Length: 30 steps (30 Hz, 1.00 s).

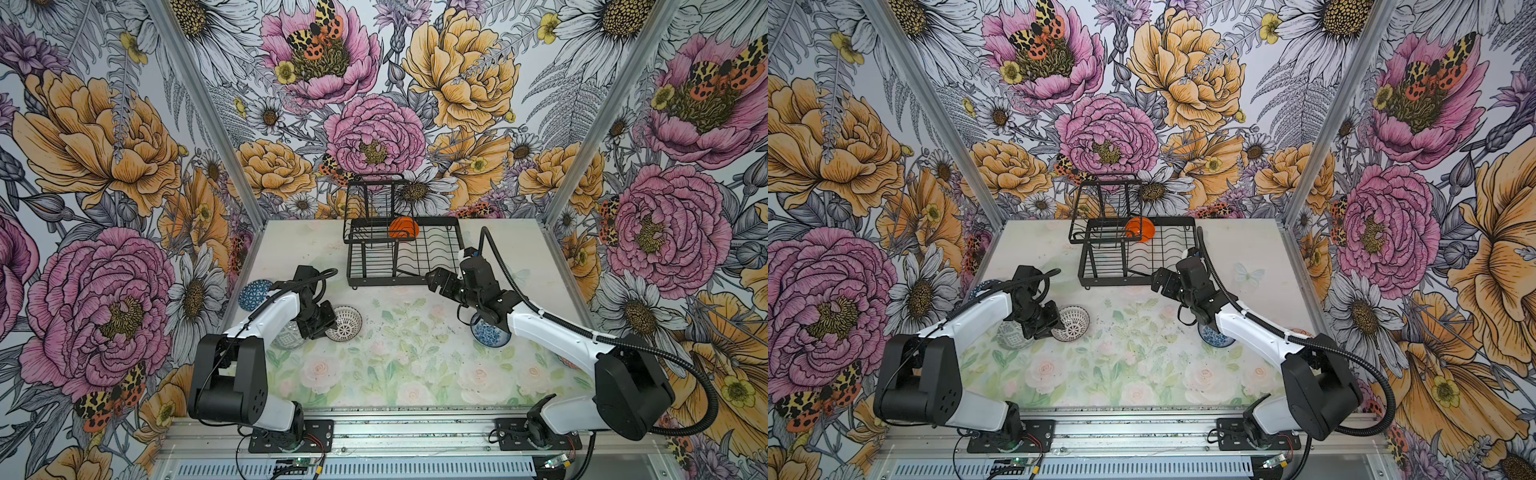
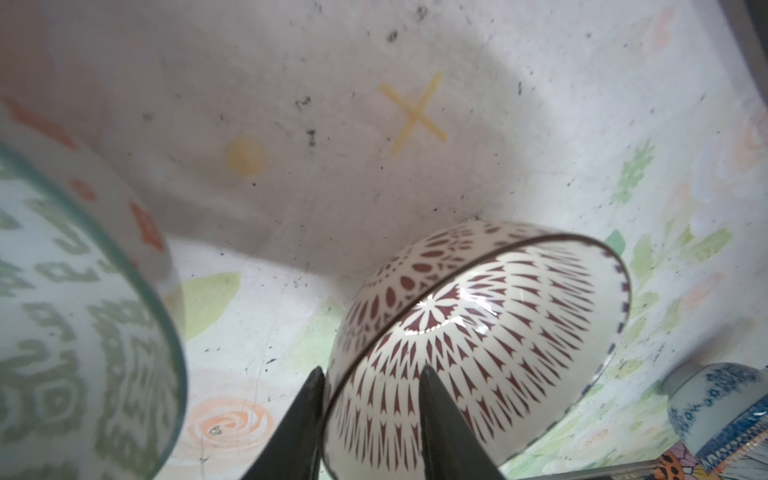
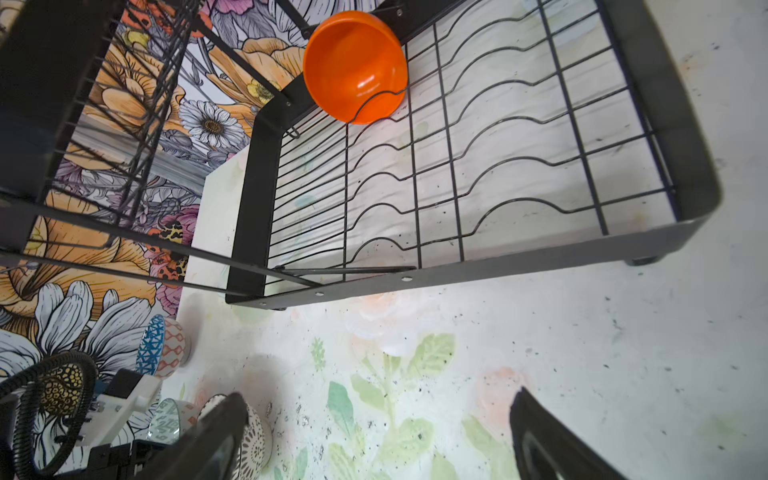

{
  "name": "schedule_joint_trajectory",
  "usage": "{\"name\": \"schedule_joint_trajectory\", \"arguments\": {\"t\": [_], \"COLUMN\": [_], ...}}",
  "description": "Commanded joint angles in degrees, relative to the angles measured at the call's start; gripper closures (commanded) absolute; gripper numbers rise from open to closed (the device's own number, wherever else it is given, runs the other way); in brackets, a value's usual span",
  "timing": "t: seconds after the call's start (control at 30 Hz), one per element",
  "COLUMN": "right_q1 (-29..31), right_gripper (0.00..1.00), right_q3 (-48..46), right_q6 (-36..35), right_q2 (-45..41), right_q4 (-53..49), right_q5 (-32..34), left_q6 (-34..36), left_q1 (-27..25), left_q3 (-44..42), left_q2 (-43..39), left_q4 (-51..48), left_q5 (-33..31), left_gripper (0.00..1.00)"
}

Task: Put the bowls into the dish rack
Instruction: 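Close the left gripper on the rim of the white maroon-patterned bowl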

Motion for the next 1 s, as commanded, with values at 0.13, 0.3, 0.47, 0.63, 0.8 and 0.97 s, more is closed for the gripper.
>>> {"name": "schedule_joint_trajectory", "arguments": {"t": [0.13,0.3,0.47,0.63,0.8,0.97], "right_q1": [-3.2,-4.1,-5.0,-6.2,-7.3,-8.6], "right_gripper": [0.01,0.01,0.01,0.01,0.01,0.01], "right_q3": [-1.8,-2.4,-2.2,-1.4,-0.5,-0.8], "right_q6": [3.0,3.0,3.5,3.4,3.1,3.2], "right_q2": [-1.9,-2.3,-1.8,-0.8,0.0,-0.3], "right_q4": [-0.2,-0.2,-0.3,-0.4,-0.5,-1.1], "right_q5": [-1.8,-1.9,-2.5,-4.7,-5.9,-5.6], "left_q6": [0.6,0.6,0.5,0.3,-0.5,-1.1], "left_q1": [-0.6,-1.7,-3.3,-4.3,-5.6,-6.6], "left_q3": [2.6,3.8,5.4,6.5,7.6,8.6], "left_q2": [1.5,2.8,3.4,4.0,4.4,4.4], "left_q4": [1.9,1.9,1.9,2.0,2.6,3.0], "left_q5": [-1.3,-1.5,-2.6,-3.6,-4.6,-5.9], "left_gripper": [0.75,0.85,0.94,1.00,1.00,1.00]}}
